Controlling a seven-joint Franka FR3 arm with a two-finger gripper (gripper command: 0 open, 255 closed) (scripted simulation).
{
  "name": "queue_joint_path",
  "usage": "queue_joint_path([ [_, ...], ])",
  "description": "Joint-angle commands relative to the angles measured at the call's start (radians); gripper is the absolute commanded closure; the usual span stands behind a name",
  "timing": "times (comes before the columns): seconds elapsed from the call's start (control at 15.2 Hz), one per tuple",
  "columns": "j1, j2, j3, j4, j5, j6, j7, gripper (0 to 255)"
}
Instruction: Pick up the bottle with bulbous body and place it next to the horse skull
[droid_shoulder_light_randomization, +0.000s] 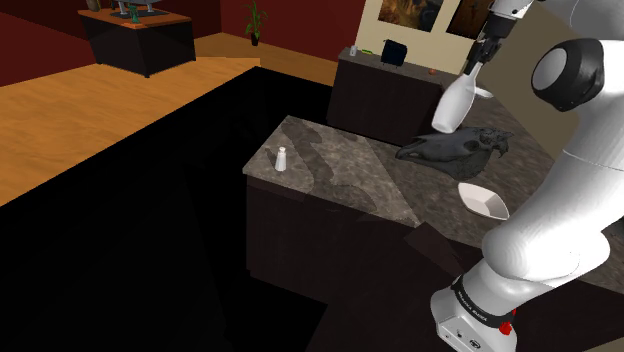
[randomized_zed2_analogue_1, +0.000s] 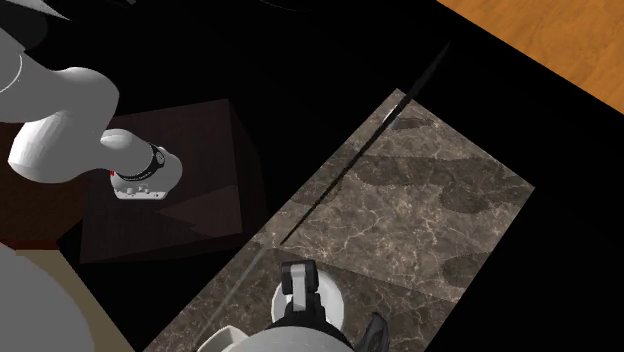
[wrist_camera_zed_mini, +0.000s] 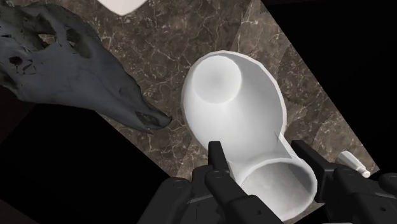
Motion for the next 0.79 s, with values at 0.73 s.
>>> queue_joint_path([
  [0.73, 0.033, -0.083, 0.008, -0.289, -0.036, 0.214, 0.012, 255],
])
